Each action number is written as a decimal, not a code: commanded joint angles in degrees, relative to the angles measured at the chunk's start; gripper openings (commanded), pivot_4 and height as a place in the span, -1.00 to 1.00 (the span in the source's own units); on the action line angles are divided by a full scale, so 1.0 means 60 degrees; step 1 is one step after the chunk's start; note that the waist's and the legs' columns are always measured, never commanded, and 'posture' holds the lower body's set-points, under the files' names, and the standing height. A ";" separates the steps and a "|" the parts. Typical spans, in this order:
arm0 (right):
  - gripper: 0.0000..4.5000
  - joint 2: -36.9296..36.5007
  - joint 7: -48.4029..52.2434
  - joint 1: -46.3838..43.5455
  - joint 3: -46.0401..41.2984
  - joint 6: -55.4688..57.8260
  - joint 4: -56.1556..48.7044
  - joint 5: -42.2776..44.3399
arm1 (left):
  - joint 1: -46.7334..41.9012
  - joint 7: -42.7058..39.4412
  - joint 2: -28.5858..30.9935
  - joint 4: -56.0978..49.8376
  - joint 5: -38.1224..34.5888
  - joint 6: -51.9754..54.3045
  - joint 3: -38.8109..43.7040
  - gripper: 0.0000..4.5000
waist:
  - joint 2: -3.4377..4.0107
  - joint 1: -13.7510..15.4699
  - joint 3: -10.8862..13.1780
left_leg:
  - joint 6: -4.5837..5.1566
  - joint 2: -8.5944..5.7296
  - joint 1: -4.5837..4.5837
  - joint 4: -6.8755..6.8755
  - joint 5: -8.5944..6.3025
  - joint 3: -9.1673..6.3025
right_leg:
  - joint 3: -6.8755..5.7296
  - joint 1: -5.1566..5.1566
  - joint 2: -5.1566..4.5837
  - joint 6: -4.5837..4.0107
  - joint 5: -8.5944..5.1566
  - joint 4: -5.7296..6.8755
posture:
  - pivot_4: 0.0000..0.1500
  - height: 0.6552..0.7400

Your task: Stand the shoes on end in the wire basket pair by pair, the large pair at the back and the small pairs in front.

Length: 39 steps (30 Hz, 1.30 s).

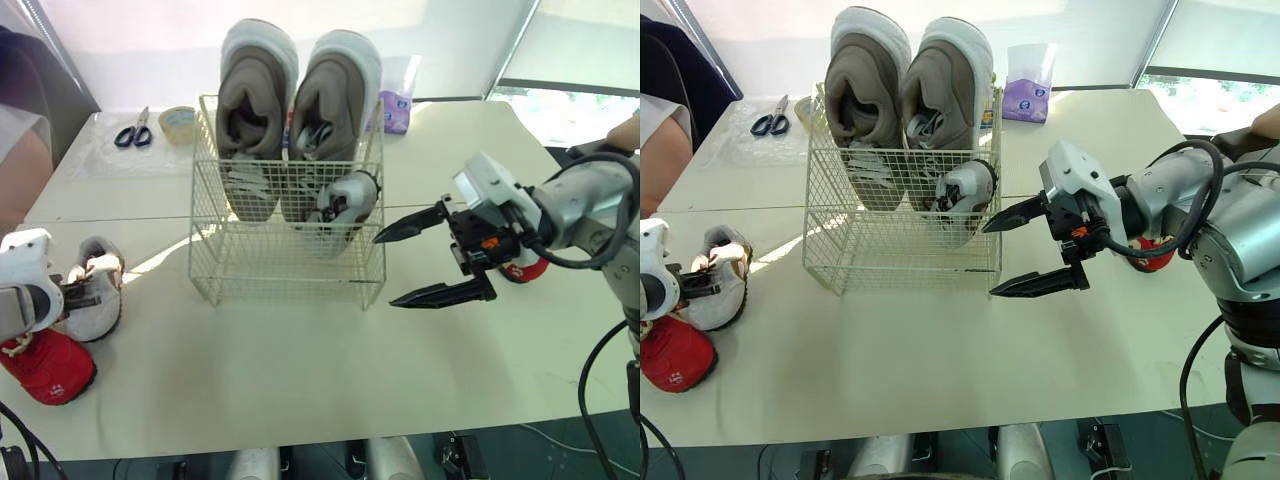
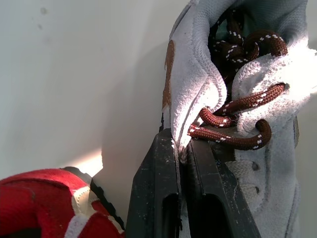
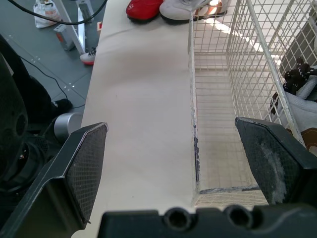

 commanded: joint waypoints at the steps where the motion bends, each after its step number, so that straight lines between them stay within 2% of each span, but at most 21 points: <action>1: 1.00 0.0035 -0.0047 -0.0174 -0.0176 -0.0274 0.0189 -0.0197 | -0.0681 -0.0194 0.0022 -0.0660 0.0421 -0.1550 0.0882 -0.99 | -0.0009 0.0018 -0.0004 | -0.0001 0.0000 -0.0004 0.0001 0.0001 -0.0002 | -0.0003 0.0000 0.0000 -0.0001 0.0001 0.0000 | 1.00 1.00; 3: 1.00 0.0145 -0.0060 -0.0299 -0.0250 -0.0415 0.0427 -0.0256 | -0.0992 -0.0296 -0.0248 -0.1317 0.0861 -0.3565 0.1237 -0.99 | -0.0016 0.0008 -0.0007 | -0.0002 -0.0001 -0.0006 0.0002 0.0001 -0.0002 | -0.0003 0.0000 -0.0002 -0.0002 0.0003 -0.0003 | 1.00 1.00; 5: 1.00 0.0227 -0.0029 -0.0426 -0.0303 -0.0526 0.0636 -0.0282 | -0.1203 -0.0448 -0.0559 -0.1883 0.0977 -0.4810 0.1549 -0.99 | -0.0017 -0.0001 -0.0008 | -0.0009 -0.0002 -0.0008 0.0002 0.0006 0.0001 | -0.0003 0.0000 -0.0003 -0.0003 0.0006 -0.0007 | 1.00 1.00; 9: 1.00 0.0457 -0.0195 -0.0871 -0.0547 -0.0509 0.1359 -0.0264 | -0.2244 -0.0949 -0.1916 -0.3575 -0.0351 -0.6851 0.2333 -0.99 | -0.0019 0.0004 -0.0009 | -0.0014 -0.0004 -0.0010 0.0005 0.0036 0.0020 | -0.0004 0.0003 -0.0007 0.0029 0.0025 -0.0011 | 1.00 1.00; 13: 1.00 0.0554 -0.0503 -0.1202 -0.0902 -0.0223 0.1958 -0.0095 | -0.2201 -0.0620 -0.2322 -0.4879 0.0280 -0.7380 0.1072 -0.99 | -0.0019 0.0019 -0.0009 | -0.0004 -0.0007 -0.0002 0.0011 0.0041 0.0042 | -0.0006 0.0012 -0.0005 0.0060 0.0043 -0.0009 | 1.00 1.00; 16: 1.00 0.0719 -0.0872 -0.1246 -0.1134 0.0139 0.1926 0.0130 | -0.2416 0.0059 -0.3255 -0.5645 0.0291 -0.7785 0.0367 -0.99 | -0.0021 0.0037 -0.0010 | 0.0016 -0.0004 0.0023 0.0022 0.0035 0.0057 | -0.0003 0.0035 0.0008 0.0063 0.0045 0.0005 | 1.00 1.00; 21: 1.00 0.0684 -0.1408 -0.0921 -0.1419 0.0784 0.1618 0.0465 | -0.1654 0.0827 -0.5211 -0.6812 0.0770 -0.8265 -0.1433 -0.99 | -0.0028 0.0139 -0.0011 | 0.0080 -0.0001 0.0038 0.0061 0.0004 0.0061 | 0.0002 0.0063 0.0024 0.0086 0.0057 0.0023 | 1.00 1.00; 26: 1.00 0.0451 -0.1696 -0.0671 -0.1666 0.1347 0.1326 0.0753 | -0.0901 0.0511 -0.6104 -0.6544 0.1649 -0.9246 -0.2644 -0.99 | -0.0028 0.0230 -0.0010 | 0.0109 0.0037 0.0038 0.0146 -0.0013 0.0085 | 0.0013 0.0066 0.0091 0.0090 0.0058 0.0065 | 1.00 1.00; 30: 1.00 0.0242 -0.1986 -0.0420 -0.1919 0.1853 0.0850 0.1067 | -0.0527 0.0143 -0.6575 -0.5510 0.2784 -1.0499 -0.3604 -0.99 | -0.0028 0.0263 -0.0011 | 0.0121 0.0035 0.0038 0.0185 -0.0020 0.0084 | 0.0013 0.0076 0.0093 0.0087 0.0056 0.0076 | 1.00 1.00; 39: 1.00 0.0218 -0.2574 -0.0165 -0.2358 0.2300 0.0382 0.1566 | -0.0004 -0.0567 -0.7192 -0.3003 0.4106 -1.2803 -0.4276 -0.99 | -0.0030 0.0258 -0.0015 | 0.0136 0.0034 0.0042 0.0196 -0.0029 0.0089 | 0.0023 0.0086 0.0087 0.0084 0.0054 0.0071 | 1.00 1.00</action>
